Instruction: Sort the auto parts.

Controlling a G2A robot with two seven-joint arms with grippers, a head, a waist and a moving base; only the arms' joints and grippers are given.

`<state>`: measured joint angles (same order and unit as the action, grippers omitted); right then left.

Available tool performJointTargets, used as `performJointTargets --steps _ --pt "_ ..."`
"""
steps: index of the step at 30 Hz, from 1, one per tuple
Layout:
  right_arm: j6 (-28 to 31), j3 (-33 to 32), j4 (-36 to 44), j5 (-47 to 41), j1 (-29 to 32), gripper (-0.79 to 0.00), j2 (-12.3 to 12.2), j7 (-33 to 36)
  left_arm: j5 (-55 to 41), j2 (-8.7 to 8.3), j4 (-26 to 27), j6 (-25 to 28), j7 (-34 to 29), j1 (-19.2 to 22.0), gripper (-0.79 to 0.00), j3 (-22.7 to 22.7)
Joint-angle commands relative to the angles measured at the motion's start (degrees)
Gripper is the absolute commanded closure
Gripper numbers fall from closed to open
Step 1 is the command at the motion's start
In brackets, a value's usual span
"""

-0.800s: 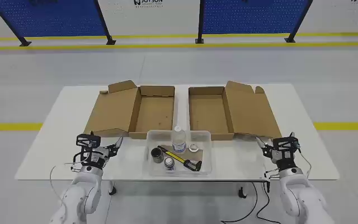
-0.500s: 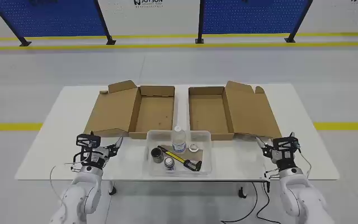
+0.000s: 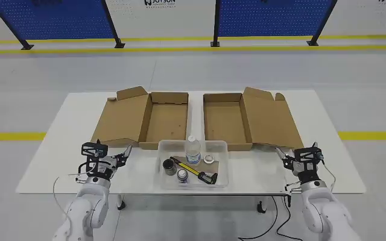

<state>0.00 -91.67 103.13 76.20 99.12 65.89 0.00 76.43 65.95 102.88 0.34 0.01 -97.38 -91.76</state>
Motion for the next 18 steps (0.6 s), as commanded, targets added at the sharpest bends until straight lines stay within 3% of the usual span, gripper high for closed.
performJointTargets --steps 1,9,18 --pt "0.0 0.0 0.0 0.0 0.0 -0.785 0.0 0.0 0.05 0.05 -0.4 0.45 -0.09 1.47 -0.785 0.26" --pt "0.0 0.0 0.0 0.0 0.0 -0.785 0.0 0.0 -1.5 0.4 -0.72 4.52 -0.81 8.2 -0.785 3.36" --pt "0.0 0.0 0.0 0.0 0.0 -0.785 0.0 0.0 -3.87 1.38 -3.88 9.41 -2.54 15.67 -0.785 11.42"
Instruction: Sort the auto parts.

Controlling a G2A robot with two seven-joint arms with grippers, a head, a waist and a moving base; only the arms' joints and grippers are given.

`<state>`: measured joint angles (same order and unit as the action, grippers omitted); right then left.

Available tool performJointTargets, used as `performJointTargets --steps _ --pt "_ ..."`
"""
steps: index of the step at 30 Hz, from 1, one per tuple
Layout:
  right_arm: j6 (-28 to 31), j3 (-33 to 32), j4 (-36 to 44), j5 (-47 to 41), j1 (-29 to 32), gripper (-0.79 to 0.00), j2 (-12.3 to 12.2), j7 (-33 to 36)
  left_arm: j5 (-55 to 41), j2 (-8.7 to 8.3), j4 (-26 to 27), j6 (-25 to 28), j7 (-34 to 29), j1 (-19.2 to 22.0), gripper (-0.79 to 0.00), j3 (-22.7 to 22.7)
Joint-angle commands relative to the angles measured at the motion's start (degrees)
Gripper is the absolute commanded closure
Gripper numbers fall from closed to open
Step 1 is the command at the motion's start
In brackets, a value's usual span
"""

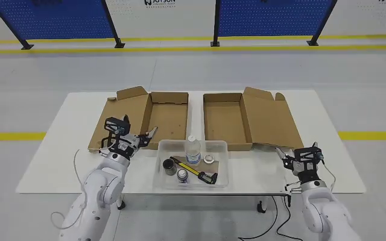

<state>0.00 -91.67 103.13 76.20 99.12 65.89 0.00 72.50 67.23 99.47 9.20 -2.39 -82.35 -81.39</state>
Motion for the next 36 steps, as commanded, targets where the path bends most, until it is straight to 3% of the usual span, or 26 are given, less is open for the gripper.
performJointTargets --steps 1,14,36 --pt "0.0 0.0 0.0 0.0 0.0 -0.785 0.0 0.0 -0.05 0.23 -1.04 1.0 -0.34 1.27 -0.785 2.04" --pt "0.0 0.0 0.0 0.0 0.0 -0.785 0.0 0.0 -1.51 2.01 -7.19 4.91 -1.17 7.32 -0.785 12.9" --pt "0.0 0.0 0.0 0.0 0.0 -0.785 0.0 0.0 0.24 3.45 -13.6 8.14 -1.0 10.06 -0.785 20.19"
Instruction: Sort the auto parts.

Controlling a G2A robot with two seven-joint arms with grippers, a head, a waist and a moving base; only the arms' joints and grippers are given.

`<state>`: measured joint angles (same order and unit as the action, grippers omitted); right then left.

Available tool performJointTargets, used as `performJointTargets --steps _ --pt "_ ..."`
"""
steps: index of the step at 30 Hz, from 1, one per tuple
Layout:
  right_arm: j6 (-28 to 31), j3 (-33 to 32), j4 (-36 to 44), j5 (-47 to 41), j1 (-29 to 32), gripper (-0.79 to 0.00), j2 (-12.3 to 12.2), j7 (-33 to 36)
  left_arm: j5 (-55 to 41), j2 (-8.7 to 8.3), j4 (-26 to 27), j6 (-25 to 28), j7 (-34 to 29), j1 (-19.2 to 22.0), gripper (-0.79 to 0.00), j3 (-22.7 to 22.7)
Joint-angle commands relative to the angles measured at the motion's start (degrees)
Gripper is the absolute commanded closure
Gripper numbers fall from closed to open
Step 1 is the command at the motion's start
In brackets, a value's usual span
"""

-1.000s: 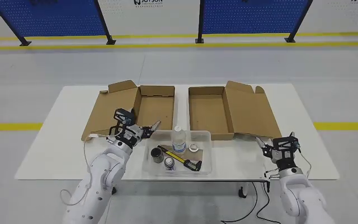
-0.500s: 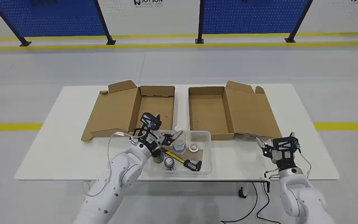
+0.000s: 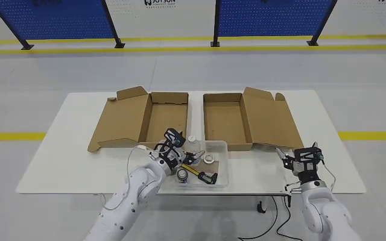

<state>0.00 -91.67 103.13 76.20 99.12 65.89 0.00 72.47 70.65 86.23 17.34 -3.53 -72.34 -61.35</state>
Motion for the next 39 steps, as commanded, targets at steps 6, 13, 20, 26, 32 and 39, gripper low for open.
performJointTargets --steps 6,13,20,26,32,39 --pt "0.0 0.0 0.0 0.0 0.0 -0.785 0.0 0.0 1.24 0.38 -2.75 -0.44 0.97 0.84 -0.785 1.22" --pt "0.0 0.0 0.0 0.0 0.0 -0.785 0.0 0.0 1.53 1.13 -5.37 -1.55 1.6 2.42 -0.785 3.23" --pt "0.0 0.0 0.0 0.0 0.0 -0.785 0.0 0.0 2.07 1.72 -8.18 -1.62 2.75 3.79 -0.785 4.59" --pt "0.0 0.0 0.0 0.0 0.0 -0.785 0.0 0.0 2.36 1.99 -9.95 -1.83 3.4 4.46 -0.671 4.76" --pt "0.0 0.0 0.0 0.0 0.0 -0.785 0.0 0.0 2.81 2.21 -10.88 -2.17 3.96 4.74 -0.382 4.91" --pt "0.0 0.0 0.0 0.0 0.0 -0.785 0.0 0.0 3.29 2.42 -11.28 -2.48 4.36 4.59 -0.111 5.06"
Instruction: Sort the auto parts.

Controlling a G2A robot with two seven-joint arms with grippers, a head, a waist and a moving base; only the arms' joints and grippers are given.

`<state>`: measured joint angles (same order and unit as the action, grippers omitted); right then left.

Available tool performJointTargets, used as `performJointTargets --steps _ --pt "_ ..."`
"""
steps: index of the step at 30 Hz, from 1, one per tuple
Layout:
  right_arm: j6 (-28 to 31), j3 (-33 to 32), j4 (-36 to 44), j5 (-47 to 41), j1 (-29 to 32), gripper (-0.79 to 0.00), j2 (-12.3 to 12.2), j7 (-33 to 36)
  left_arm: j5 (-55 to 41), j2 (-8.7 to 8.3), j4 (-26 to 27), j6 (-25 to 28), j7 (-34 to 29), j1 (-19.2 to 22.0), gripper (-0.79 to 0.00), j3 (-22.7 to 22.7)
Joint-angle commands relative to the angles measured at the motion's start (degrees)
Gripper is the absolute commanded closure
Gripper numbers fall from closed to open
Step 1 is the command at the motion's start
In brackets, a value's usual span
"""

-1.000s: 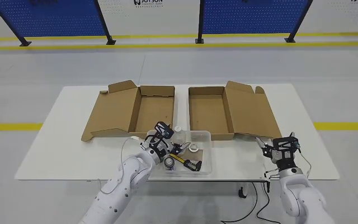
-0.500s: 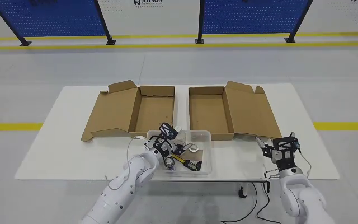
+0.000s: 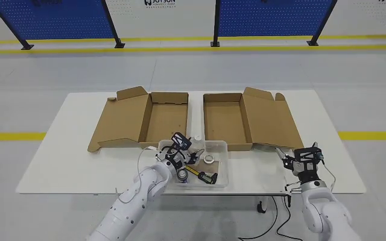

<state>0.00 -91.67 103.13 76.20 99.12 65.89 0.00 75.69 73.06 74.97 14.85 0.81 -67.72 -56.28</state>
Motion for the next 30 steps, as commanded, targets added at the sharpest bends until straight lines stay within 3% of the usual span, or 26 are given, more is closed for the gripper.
performJointTargets --steps 1,2,3,16,30 --pt "0.0 0.0 0.0 0.0 0.0 -0.785 0.0 0.0 0.12 0.03 -0.03 0.01 0.06 -0.08 -0.074 -0.03" --pt "0.0 0.0 0.0 0.0 0.0 -0.785 0.0 0.0 0.17 0.04 -0.02 0.01 0.1 -0.14 -0.012 -0.06" --pt "0.0 0.0 0.0 0.0 0.0 -0.785 0.0 0.0 0.22 0.05 0.01 0.02 0.12 -0.21 0.0 -0.09" --pt "0.0 0.0 0.0 0.0 0.0 -0.785 0.0 0.0 -0.13 -0.11 3.14 0.73 -0.18 -0.98 0.0 -1.84" --pt "0.0 0.0 0.0 0.0 0.0 -0.785 0.0 0.0 -1.55 -1.4 10.01 1.75 -1.48 -4.17 0.0 -8.35"
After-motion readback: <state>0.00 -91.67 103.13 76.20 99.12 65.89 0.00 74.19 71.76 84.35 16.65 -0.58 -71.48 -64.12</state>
